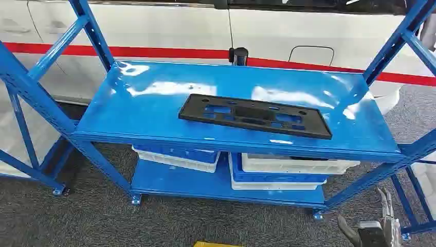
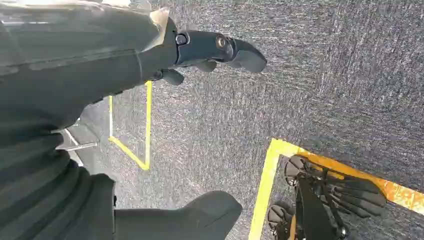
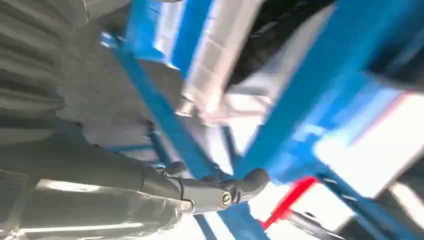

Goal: Take the parts from the cabinet and place them on the table.

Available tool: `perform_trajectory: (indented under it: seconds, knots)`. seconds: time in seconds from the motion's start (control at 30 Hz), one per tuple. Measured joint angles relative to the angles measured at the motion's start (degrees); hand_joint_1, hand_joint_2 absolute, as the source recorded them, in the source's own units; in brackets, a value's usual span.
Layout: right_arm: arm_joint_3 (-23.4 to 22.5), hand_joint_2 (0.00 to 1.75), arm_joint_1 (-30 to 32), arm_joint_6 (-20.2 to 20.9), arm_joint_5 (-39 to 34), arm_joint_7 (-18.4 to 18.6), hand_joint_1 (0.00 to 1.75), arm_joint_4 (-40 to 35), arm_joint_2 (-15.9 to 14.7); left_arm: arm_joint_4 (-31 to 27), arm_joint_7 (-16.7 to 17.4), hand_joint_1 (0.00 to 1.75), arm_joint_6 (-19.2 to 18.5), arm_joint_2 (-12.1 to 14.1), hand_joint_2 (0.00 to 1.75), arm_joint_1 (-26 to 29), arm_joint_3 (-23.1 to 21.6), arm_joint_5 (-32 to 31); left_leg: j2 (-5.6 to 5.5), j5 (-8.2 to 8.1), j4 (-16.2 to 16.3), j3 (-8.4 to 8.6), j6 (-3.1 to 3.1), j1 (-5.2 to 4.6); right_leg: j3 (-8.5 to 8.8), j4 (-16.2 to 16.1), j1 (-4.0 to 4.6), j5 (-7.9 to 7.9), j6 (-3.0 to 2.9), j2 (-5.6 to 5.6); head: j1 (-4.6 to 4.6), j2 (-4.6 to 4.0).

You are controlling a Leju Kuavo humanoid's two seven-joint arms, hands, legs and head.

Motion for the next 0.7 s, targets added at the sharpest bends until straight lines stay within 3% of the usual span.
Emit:
perform_trajectory:
  seconds: [0.37,0.57,0.7]
  knots:
    - [12.26,1.75,3.37,-11.06,5.66,-1.4,0.0,-16.32,-3.54,0.09,-0.5,0.0,0.17,-0.09,1.75,-0.16,-0.02,-2.49,-0.01,0.0,0.0,-0.02,0.0,0.0,-0.01,0.0,0.0,0.0,0.0,0.0,-0.02,0.0]
    - [15.83,1.75,4.13,-15.62,8.75,-1.69,0.0,-20.9,-4.85,0.24,-0.98,0.0,0.15,-0.15,1.75,-0.26,-0.02,-3.41,0.0,0.0,0.0,-0.03,0.0,0.0,-0.02,0.0,0.0,0.0,0.0,0.0,-0.02,0.0]
    - [17.99,1.75,3.73,-16.92,15.71,1.24,0.0,-23.24,-5.66,0.35,-1.46,0.0,-0.17,-0.15,1.75,-0.47,-0.02,-4.3,0.0,0.0,0.0,-0.03,0.0,0.0,-0.01,0.0,0.0,0.0,0.0,0.0,0.0,0.0]
